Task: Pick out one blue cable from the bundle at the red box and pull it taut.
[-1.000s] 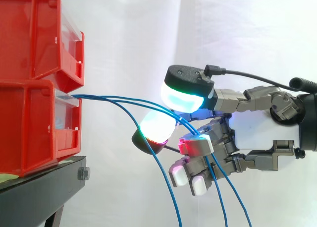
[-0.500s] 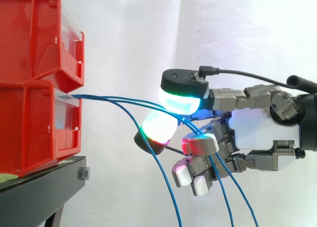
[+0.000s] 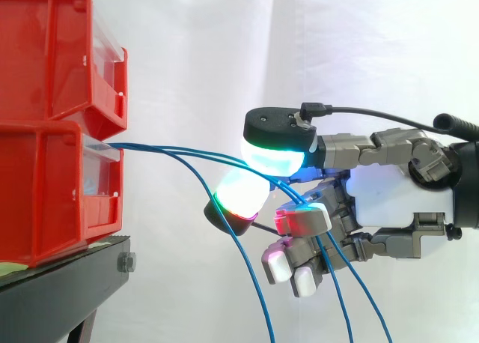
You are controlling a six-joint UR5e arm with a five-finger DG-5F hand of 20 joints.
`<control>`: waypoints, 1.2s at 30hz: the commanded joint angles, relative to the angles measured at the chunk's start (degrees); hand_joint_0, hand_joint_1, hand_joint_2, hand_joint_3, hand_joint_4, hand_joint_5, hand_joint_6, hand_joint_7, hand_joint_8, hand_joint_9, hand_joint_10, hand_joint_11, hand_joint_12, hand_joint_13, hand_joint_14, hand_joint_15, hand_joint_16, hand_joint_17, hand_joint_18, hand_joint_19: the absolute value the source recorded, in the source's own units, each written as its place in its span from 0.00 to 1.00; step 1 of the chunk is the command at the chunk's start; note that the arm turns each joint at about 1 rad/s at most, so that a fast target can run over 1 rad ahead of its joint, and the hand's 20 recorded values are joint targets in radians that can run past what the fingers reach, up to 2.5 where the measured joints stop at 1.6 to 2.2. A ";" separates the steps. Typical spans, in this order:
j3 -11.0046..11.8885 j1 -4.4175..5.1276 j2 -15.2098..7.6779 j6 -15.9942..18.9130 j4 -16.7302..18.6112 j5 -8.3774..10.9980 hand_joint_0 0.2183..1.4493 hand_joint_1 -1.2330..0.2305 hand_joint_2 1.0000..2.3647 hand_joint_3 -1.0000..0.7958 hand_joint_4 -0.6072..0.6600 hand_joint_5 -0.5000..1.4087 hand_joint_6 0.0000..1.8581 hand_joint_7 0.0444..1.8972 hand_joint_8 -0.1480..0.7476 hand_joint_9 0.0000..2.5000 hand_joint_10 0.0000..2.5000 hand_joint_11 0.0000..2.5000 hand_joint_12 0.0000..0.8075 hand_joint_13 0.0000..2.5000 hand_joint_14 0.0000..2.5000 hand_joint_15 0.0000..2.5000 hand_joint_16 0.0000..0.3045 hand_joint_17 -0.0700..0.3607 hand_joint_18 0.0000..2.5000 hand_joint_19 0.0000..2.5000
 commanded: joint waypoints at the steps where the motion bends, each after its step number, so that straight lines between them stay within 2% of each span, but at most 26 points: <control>1: -0.02 0.00 -0.03 0.00 -0.01 -0.07 0.33 0.36 0.02 0.52 0.43 0.17 0.49 0.48 0.42 0.50 0.01 0.56 0.40 0.38 0.01 0.31 0.17 0.43 0.29 0.36; 7: -0.02 0.00 0.05 0.00 -0.01 -0.07 0.37 0.31 0.02 0.50 0.35 0.16 0.49 0.49 0.39 0.49 0.01 0.56 0.39 0.37 0.01 0.31 0.16 0.42 0.28 0.36; 13: -0.02 0.00 -0.03 0.00 -0.01 0.02 0.41 0.31 0.02 0.48 0.29 0.16 0.50 0.62 0.39 0.49 0.01 0.56 0.39 0.36 0.01 0.30 0.16 0.41 0.28 0.36; 22: -0.02 0.00 0.05 0.09 -0.36 0.29 0.40 0.33 0.02 0.49 0.29 0.16 0.51 0.61 0.40 0.50 0.01 0.56 0.40 0.35 0.01 0.29 0.15 0.41 0.28 0.36; 25: -0.02 0.27 0.14 0.35 -0.98 0.46 0.40 0.33 0.02 0.49 0.29 0.16 0.51 0.60 0.40 0.49 0.01 0.55 0.40 0.35 0.01 0.28 0.15 0.41 0.28 0.36; 29: -0.02 0.27 0.93 0.53 -3.62 0.46 0.39 0.33 0.02 0.50 0.31 0.16 0.51 0.61 0.40 0.48 0.01 0.53 0.40 0.34 0.01 0.28 0.15 0.41 0.28 0.36; 32: -0.02 0.44 1.64 0.35 -4.76 0.55 0.39 0.33 0.02 0.50 0.31 0.16 0.51 0.60 0.41 0.46 0.01 0.48 0.40 0.32 0.01 0.25 0.15 0.41 0.28 0.35; 35: -0.02 0.53 2.34 0.26 -6.87 0.73 0.39 0.33 0.02 0.50 0.30 0.17 0.51 0.60 0.39 0.37 0.01 0.31 0.38 0.27 0.01 0.19 0.15 0.40 0.27 0.32; 36: 0.07 0.97 3.48 0.26 -9.42 2.22 0.39 0.32 0.02 0.50 0.30 0.17 0.51 0.60 0.38 0.33 0.01 0.26 0.38 0.25 0.01 0.16 0.15 0.40 0.26 0.30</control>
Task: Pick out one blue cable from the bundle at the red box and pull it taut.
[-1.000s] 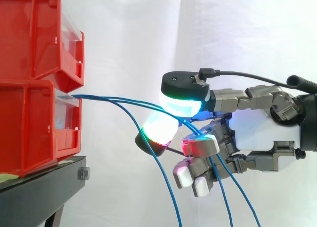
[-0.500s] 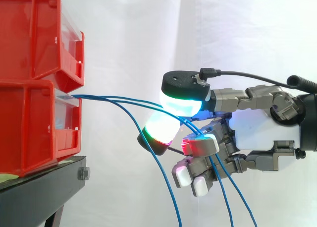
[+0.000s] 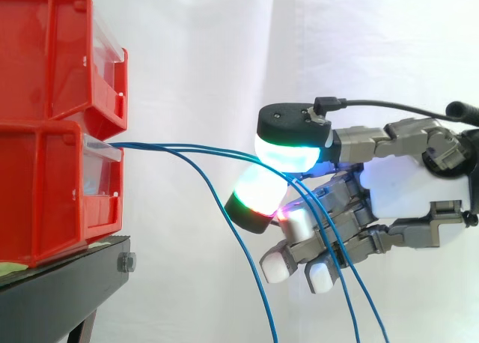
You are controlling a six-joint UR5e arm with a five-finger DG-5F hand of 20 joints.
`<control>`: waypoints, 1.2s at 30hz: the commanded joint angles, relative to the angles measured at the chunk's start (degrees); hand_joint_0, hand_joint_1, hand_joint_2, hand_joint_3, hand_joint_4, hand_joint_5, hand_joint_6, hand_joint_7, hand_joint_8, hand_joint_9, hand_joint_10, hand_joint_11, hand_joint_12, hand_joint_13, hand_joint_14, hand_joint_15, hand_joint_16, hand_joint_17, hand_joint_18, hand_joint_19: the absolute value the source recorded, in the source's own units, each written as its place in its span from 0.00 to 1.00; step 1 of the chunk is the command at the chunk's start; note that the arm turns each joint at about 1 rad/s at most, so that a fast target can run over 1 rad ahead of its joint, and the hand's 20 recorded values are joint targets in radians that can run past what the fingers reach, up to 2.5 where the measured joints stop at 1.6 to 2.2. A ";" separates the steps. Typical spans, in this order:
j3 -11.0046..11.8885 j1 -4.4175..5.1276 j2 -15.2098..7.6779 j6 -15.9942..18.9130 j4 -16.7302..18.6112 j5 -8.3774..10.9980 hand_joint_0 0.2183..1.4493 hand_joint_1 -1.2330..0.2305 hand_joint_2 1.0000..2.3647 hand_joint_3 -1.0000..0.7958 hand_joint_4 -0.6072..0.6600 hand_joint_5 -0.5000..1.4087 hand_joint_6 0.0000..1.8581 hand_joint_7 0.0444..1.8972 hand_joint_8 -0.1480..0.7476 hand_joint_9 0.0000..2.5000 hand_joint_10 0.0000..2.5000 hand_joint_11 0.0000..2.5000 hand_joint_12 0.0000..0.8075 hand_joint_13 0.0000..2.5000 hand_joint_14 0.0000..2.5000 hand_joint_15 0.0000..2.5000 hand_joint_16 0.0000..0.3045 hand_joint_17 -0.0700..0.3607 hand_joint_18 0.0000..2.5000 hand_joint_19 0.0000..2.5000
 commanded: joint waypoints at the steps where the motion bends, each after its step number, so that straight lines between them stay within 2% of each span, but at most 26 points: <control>1: -0.02 0.45 1.60 -0.05 -4.04 1.74 0.39 0.32 0.02 0.50 0.29 0.17 0.51 0.60 0.37 0.30 0.01 0.20 0.38 0.23 0.01 0.13 0.15 0.40 0.25 0.29; 6: 0.07 1.15 1.77 0.21 -5.10 3.50 0.38 0.31 0.01 0.51 0.30 0.17 0.50 0.62 0.36 0.23 0.00 0.09 0.37 0.20 0.00 0.08 0.14 0.39 0.23 0.25; 10: -0.02 1.33 1.77 0.21 -5.10 3.59 0.38 0.31 0.01 0.51 0.29 0.17 0.50 0.62 0.35 0.18 0.00 0.03 0.35 0.18 0.00 0.06 0.14 0.38 0.20 0.22; 21: -0.11 1.42 1.68 0.30 -5.10 3.68 0.38 0.30 0.01 0.50 0.30 0.17 0.50 0.63 0.35 0.17 0.00 0.02 0.35 0.17 0.00 0.07 0.14 0.38 0.19 0.23; 24: -0.99 1.42 1.68 0.65 -4.92 3.50 0.38 0.30 0.01 0.50 0.30 0.17 0.50 0.62 0.34 0.17 0.00 0.02 0.36 0.17 0.00 0.07 0.14 0.38 0.19 0.23; 28: -2.83 1.77 1.77 1.35 -3.25 4.03 0.38 0.30 0.01 0.48 0.31 0.17 0.50 0.62 0.36 0.19 0.00 0.07 0.37 0.19 0.00 0.09 0.14 0.39 0.20 0.25; 36: -2.83 2.03 1.68 3.90 -3.16 4.56 0.39 0.32 0.01 0.45 0.32 0.16 0.50 0.57 0.39 0.30 0.01 0.33 0.39 0.27 0.01 0.22 0.14 0.39 0.23 0.30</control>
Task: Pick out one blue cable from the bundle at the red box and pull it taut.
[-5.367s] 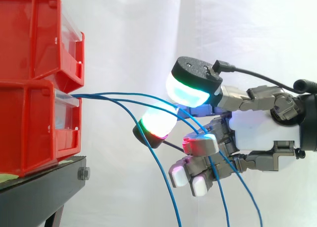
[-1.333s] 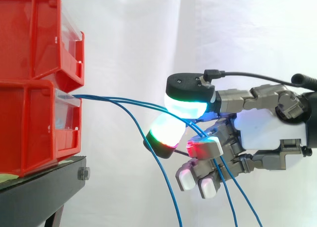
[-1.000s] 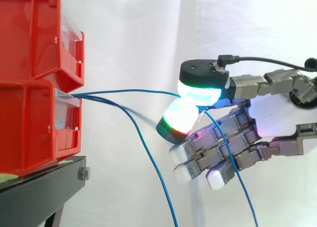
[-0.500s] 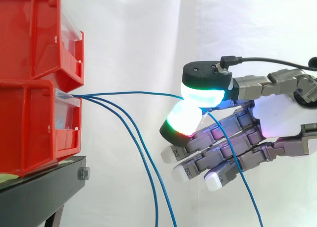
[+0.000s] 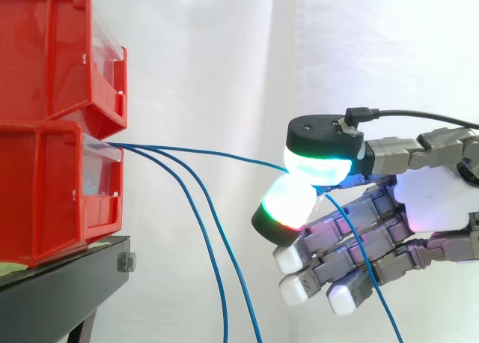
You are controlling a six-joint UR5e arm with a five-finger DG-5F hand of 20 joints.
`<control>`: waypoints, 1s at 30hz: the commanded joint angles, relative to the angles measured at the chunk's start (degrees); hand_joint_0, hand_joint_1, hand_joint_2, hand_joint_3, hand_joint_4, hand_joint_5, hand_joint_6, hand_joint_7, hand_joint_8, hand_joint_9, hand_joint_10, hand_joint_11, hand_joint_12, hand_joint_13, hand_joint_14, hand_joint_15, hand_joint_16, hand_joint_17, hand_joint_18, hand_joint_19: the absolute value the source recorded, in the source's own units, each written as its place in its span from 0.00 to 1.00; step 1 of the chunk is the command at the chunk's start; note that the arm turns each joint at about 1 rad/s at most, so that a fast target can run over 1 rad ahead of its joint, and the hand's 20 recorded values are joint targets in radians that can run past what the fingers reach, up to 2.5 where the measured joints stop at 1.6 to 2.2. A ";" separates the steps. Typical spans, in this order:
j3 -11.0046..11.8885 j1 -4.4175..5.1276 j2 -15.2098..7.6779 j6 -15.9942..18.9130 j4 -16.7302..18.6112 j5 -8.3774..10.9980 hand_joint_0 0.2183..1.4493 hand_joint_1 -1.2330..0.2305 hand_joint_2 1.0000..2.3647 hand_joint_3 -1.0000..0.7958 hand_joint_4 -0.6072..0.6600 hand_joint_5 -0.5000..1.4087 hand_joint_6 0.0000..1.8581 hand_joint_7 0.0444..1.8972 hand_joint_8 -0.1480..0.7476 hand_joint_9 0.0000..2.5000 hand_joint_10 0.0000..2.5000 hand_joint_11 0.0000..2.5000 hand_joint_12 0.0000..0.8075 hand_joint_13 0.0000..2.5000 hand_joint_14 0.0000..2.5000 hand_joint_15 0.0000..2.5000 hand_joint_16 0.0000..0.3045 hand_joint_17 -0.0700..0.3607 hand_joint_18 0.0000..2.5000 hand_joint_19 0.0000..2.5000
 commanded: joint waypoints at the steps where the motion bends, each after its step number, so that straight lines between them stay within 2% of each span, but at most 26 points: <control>1: -0.02 0.04 -0.02 1.02 0.04 0.07 0.39 0.32 0.01 0.44 0.32 0.16 0.50 0.57 0.39 0.30 0.01 0.35 0.39 0.28 0.01 0.23 0.14 0.39 0.23 0.31; 4: -0.11 0.04 -0.02 1.02 0.13 0.24 0.40 0.32 0.01 0.42 0.32 0.16 0.50 0.55 0.40 0.32 0.01 0.43 0.39 0.30 0.01 0.27 0.14 0.39 0.24 0.31; 9: -0.11 0.04 -0.02 1.72 0.13 0.33 0.40 0.32 0.01 0.41 0.32 0.16 0.50 0.55 0.41 0.34 0.01 0.49 0.39 0.34 0.01 0.34 0.14 0.38 0.25 0.33; 13: -0.11 0.13 -0.02 2.77 0.04 0.33 0.40 0.32 0.01 0.41 0.32 0.16 0.50 0.54 0.41 0.35 0.01 0.49 0.38 0.36 0.01 0.37 0.13 0.38 0.26 0.34; 21: -0.20 0.13 -0.02 3.56 0.04 0.33 0.41 0.33 0.01 0.41 0.34 0.16 0.50 0.54 0.43 0.35 0.01 0.46 0.36 0.43 0.01 0.37 0.13 0.36 0.31 0.35; 25: -0.20 0.04 -0.02 4.62 0.04 0.24 0.41 0.33 0.01 0.41 0.34 0.16 0.50 0.53 0.42 0.36 0.01 0.46 0.34 0.51 0.01 0.43 0.12 0.36 0.31 0.35; 30: -0.20 -0.05 -0.02 5.15 0.13 -0.02 0.41 0.34 0.01 0.41 0.35 0.16 0.50 0.53 0.42 0.39 0.01 0.48 0.33 0.56 0.01 0.48 0.12 0.36 0.30 0.35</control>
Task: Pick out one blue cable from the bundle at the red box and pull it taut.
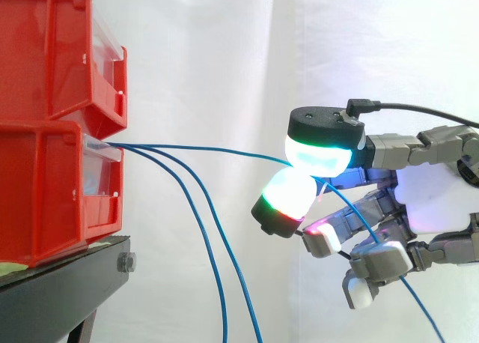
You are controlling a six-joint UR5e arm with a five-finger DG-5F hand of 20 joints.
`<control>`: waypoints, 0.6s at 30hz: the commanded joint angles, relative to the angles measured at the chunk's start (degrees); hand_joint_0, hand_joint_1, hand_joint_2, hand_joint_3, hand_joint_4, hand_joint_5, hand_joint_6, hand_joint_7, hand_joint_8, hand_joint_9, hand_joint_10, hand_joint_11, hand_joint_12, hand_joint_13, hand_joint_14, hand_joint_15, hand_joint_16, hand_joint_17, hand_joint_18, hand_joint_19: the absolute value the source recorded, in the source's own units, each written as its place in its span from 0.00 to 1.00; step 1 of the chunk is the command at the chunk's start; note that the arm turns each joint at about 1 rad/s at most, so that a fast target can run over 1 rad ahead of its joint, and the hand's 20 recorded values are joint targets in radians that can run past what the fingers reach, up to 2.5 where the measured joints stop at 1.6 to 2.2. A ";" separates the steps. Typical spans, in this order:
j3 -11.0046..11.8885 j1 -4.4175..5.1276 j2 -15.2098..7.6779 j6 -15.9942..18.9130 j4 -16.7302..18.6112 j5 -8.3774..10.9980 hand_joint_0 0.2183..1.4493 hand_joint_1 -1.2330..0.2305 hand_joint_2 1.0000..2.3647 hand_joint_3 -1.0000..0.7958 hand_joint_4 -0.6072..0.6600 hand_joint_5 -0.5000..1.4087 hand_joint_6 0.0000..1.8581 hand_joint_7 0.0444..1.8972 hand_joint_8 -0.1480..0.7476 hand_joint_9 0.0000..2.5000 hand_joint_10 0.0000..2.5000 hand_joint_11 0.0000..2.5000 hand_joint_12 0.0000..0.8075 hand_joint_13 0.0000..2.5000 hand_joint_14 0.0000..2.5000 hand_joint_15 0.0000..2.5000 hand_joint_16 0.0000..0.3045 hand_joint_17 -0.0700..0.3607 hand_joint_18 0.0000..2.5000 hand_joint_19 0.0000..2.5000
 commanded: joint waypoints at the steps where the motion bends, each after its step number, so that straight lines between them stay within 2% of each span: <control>1: -0.08 -0.15 0.00 0.43 0.03 -0.14 0.41 0.34 0.01 0.41 0.35 0.16 0.50 0.54 0.42 0.40 0.01 0.50 0.33 0.56 0.01 0.48 0.12 0.36 0.30 0.35; 4: -0.08 -0.15 0.00 0.70 -0.05 -0.14 0.41 0.34 0.01 0.42 0.35 0.16 0.50 0.53 0.40 0.45 0.01 0.54 0.35 0.54 0.01 0.48 0.12 0.36 0.30 0.35; 8: -0.16 -0.23 0.00 1.22 -0.05 -0.22 0.41 0.34 0.01 0.42 0.35 0.16 0.50 0.53 0.40 0.48 0.01 0.57 0.36 0.53 0.01 0.47 0.13 0.36 0.29 0.35; 14: -0.25 -0.32 0.00 1.22 -0.05 -0.31 0.41 0.34 0.01 0.42 0.35 0.16 0.50 0.53 0.40 0.51 0.00 0.64 0.33 0.55 0.01 0.54 0.13 0.36 0.30 0.35; 17: -2.19 -0.41 0.00 1.22 0.47 -0.58 0.41 0.34 0.01 0.42 0.35 0.16 0.50 0.53 0.40 0.53 0.00 0.69 0.32 0.57 0.00 0.59 0.13 0.37 0.31 0.36; 18: -3.59 -0.41 0.00 1.22 2.76 -0.84 0.41 0.34 0.01 0.42 0.35 0.16 0.50 0.53 0.39 0.53 0.00 0.69 0.32 0.57 0.00 0.60 0.13 0.37 0.31 0.36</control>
